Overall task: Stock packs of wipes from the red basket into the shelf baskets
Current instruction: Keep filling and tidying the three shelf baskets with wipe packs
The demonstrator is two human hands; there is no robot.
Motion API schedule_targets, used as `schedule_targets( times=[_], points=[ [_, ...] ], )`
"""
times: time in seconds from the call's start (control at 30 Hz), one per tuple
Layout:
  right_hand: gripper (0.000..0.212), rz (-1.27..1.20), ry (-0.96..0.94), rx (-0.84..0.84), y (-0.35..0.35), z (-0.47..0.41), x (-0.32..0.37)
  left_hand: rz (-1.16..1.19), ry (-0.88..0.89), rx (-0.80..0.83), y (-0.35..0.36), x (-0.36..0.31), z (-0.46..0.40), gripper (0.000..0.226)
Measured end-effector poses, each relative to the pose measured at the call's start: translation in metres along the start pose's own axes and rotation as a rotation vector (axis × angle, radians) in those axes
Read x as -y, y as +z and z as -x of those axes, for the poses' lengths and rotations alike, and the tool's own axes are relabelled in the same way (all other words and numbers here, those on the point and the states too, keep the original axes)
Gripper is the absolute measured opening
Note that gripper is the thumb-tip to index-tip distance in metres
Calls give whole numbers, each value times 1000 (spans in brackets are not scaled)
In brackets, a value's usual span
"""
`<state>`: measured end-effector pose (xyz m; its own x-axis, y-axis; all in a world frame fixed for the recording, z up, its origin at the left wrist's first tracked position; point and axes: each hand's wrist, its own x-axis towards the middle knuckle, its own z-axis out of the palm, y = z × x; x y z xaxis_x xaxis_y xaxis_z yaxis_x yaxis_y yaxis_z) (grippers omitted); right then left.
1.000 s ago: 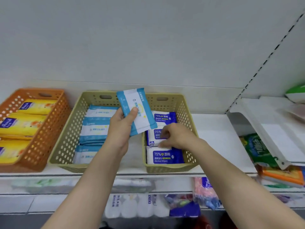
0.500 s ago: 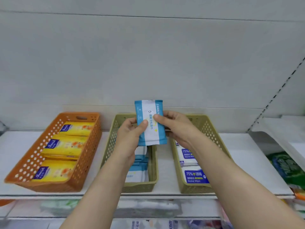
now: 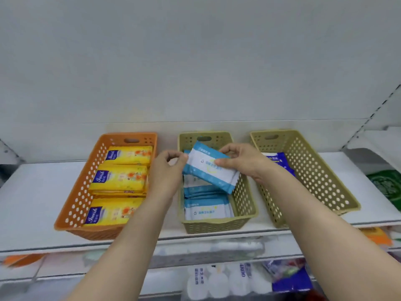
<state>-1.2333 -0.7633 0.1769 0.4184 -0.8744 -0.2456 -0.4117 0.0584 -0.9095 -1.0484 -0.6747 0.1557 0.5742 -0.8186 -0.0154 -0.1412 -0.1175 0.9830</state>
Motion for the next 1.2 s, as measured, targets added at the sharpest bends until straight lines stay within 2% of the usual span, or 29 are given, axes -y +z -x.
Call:
schedule_targets(
  times=[0.07,0.13,0.2,0.27,0.37,0.47,0.53,0.57,0.63,0.87,1.2],
  points=[
    [28,317,-4,30,4,3,-6,-54,-31,48,-4,16,3,18],
    [28,595,-1,140,13,6,-1,-39,-73,145,-2,30,6,31],
    [29,729,29,231,29,7,0,-33,-68,174,-1,39,10,33],
    [31,808,52,247,45,9,-8,8,-61,175,-1,41,11,31],
    [38,870,96,211,63,14,-25,12,-71,180,-1,45,7,31],
    [48,994,-32,-30,68,17,-30,16,-74,174,0,48,8,32],
    [64,967,-126,-196,66,13,-29,50,-81,165,1,48,8,32],
    [73,922,-139,-221,64,7,-30,54,-80,163,2,47,9,32],
    [80,885,-138,-143,62,-9,-31,32,-77,166,2,45,10,33],
    [76,1041,-78,137,72,-47,-54,-3,-82,152,1,37,14,30],
    [79,1140,-109,114,75,-46,-67,-37,-84,128,4,35,18,34]
  ],
)
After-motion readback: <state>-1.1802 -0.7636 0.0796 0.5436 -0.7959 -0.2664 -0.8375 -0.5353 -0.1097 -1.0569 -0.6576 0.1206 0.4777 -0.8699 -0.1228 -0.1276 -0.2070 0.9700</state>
